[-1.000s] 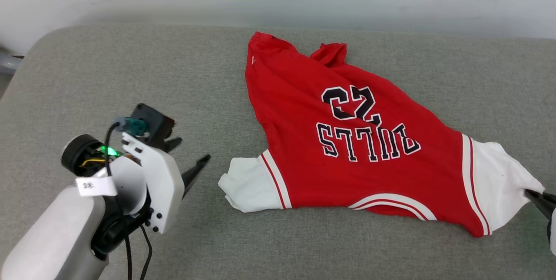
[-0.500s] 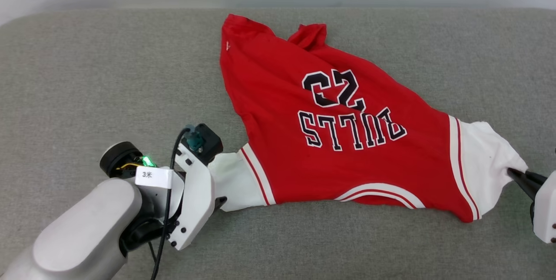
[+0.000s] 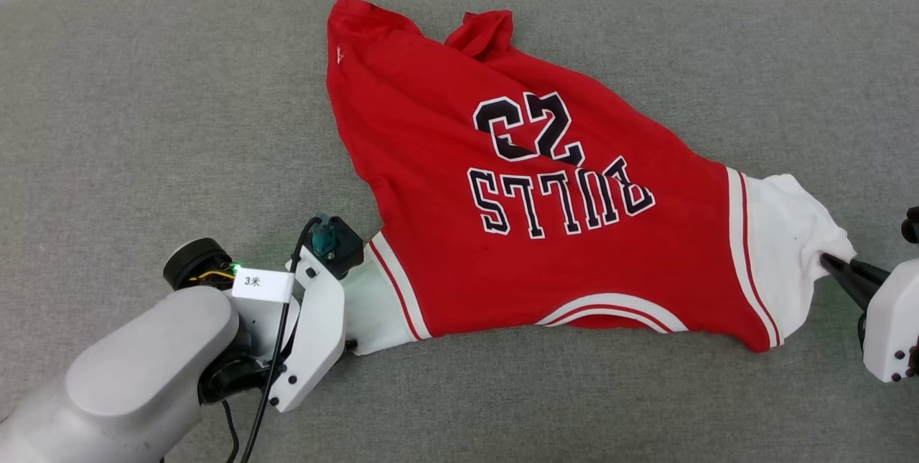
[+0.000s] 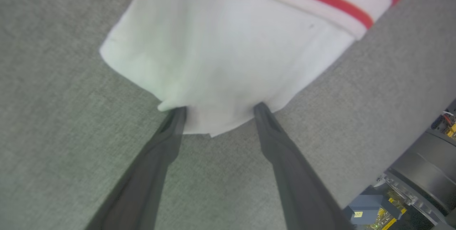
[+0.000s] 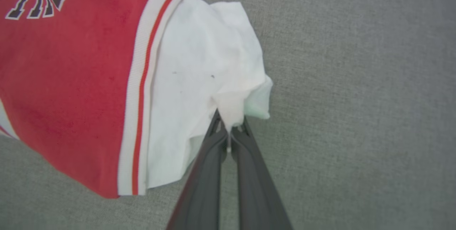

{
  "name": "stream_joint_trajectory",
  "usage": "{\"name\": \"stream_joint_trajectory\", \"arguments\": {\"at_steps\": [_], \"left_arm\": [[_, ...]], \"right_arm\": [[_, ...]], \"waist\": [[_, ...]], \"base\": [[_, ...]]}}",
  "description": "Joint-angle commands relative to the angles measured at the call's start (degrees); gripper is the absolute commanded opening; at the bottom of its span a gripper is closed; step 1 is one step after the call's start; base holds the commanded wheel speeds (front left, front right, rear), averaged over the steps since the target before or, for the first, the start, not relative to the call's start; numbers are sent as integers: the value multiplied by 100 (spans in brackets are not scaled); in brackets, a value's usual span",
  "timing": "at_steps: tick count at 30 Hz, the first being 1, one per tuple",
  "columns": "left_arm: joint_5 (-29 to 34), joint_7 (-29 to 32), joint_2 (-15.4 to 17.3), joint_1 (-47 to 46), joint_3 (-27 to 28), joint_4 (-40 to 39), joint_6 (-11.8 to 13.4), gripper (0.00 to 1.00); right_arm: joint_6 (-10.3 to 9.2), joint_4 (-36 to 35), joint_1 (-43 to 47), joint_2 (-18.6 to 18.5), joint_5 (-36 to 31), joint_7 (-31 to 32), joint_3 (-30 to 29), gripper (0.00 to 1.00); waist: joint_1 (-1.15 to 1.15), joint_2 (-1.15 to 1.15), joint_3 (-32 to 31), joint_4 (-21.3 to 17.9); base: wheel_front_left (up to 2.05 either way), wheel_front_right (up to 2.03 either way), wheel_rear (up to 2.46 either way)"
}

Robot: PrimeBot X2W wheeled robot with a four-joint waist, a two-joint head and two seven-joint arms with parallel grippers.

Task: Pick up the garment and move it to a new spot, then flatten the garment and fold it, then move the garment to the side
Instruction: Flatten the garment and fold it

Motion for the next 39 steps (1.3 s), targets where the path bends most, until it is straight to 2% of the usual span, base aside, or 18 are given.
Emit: {"name": "stream_joint_trajectory", "arguments": {"at_steps": [1,2,3,9,19,25,33,39], "left_arm": [[-106,121,-9,293,-422,280,16,100],[-160,99,-11,283,-489,316,16,35],[-228,90,-7,273,-559,344,16,0],[-489,-282,25,93,-667,453,9,0],[-566,-1466,357,-77,-49,6,78,0],[-560,-2002,717,-65,336,-666,315,0],[-663,-2480,1163,-280,1002,-1757,742,0],[-614,-2866,1256,-727,1541,-2178,906,0]], "right_arm": [[-6,22,-109,-15,14,-50,29,0],[-6,31,-126,-15,21,-69,49,0],[-6,36,-151,-15,20,-85,70,0],[-6,59,-224,-21,37,-230,197,0],[-6,-85,-47,-117,22,-613,123,0],[-7,-498,99,-189,-10,-850,-228,0],[-7,-1478,54,-146,-98,-853,-928,0],[-7,-2157,-386,-79,-165,-690,-1400,0]], "waist": [[0,0,41,-11],[0,0,52,-11],[0,0,60,-10],[0,0,-15,41],[0,0,-444,146],[0,0,-713,231],[0,0,-998,275],[0,0,-1076,304]], "base": [[0,0,0],[0,0,0],[0,0,0],[0,0,0],[0,0,0],[0,0,0],[0,0,0],[0,0,0]]}}
